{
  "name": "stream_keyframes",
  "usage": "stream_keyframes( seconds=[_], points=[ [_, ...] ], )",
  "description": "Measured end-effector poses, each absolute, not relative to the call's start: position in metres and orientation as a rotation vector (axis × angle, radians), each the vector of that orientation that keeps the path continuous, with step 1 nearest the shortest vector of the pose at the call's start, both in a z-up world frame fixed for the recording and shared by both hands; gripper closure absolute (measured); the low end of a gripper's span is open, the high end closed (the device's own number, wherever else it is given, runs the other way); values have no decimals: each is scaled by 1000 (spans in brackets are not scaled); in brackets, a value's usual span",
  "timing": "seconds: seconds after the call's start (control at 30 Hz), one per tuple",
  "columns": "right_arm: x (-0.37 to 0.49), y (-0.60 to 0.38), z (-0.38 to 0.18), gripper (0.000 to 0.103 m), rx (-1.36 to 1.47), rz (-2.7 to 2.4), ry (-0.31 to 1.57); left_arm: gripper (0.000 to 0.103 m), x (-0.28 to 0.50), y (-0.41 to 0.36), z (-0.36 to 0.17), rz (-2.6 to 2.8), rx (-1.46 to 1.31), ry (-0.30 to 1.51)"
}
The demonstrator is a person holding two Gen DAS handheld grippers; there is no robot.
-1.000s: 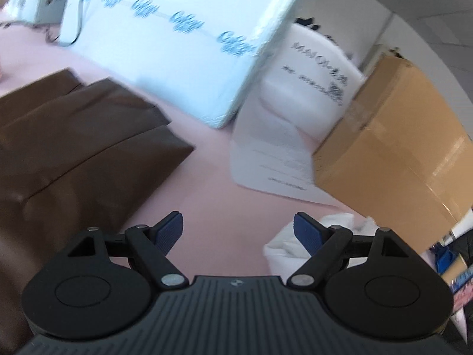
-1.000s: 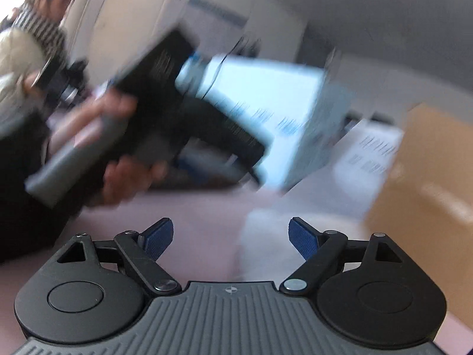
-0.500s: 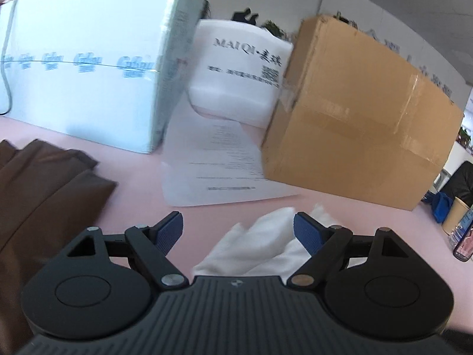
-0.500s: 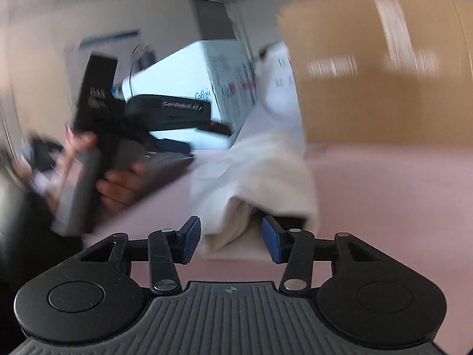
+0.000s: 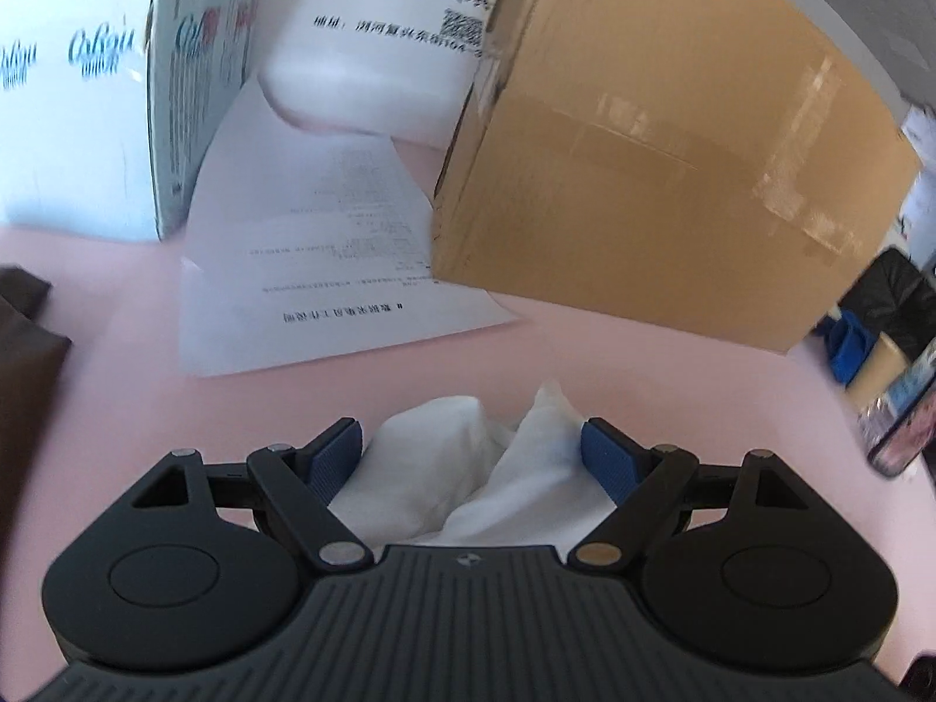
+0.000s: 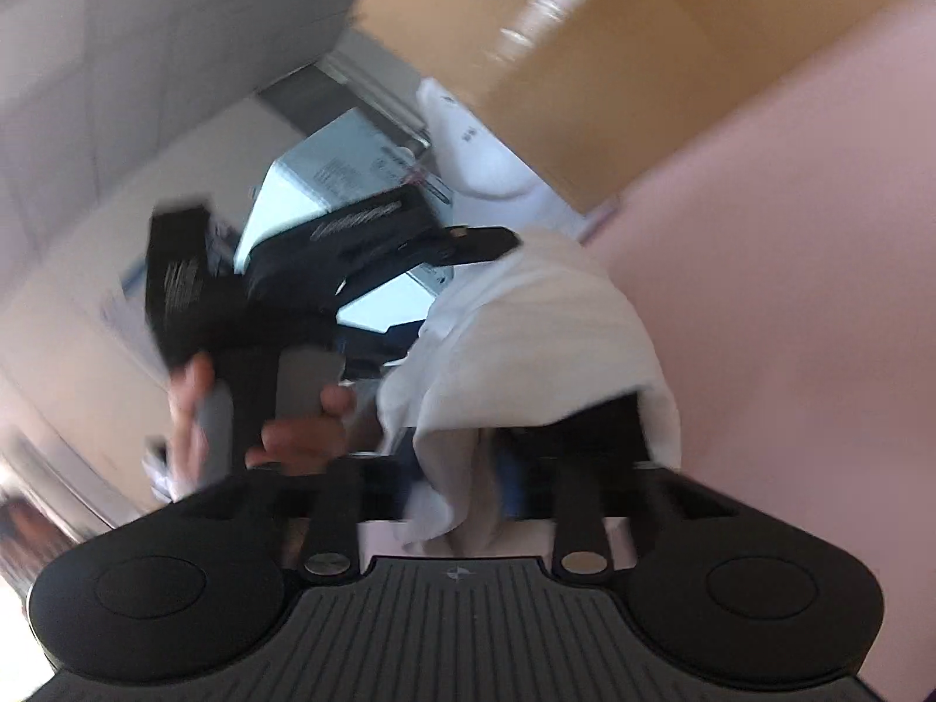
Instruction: Fold clothes
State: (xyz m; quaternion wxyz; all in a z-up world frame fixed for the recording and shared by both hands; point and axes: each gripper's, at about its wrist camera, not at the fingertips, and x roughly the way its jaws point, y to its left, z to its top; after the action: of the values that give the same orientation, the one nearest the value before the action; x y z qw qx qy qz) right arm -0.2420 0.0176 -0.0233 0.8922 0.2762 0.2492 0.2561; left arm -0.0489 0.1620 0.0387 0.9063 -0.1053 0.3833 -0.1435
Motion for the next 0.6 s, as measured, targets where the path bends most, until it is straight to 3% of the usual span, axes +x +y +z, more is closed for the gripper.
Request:
stream_keyframes(
  seconds=[0.27,0.6],
  points=[
    [-250,34,-24,97,396,505,522,18,-63,171,27,-312,-236,735],
    [-265,7,-10,99,263,391,438,16,-65,176,20,-264,-271,791]
  ],
)
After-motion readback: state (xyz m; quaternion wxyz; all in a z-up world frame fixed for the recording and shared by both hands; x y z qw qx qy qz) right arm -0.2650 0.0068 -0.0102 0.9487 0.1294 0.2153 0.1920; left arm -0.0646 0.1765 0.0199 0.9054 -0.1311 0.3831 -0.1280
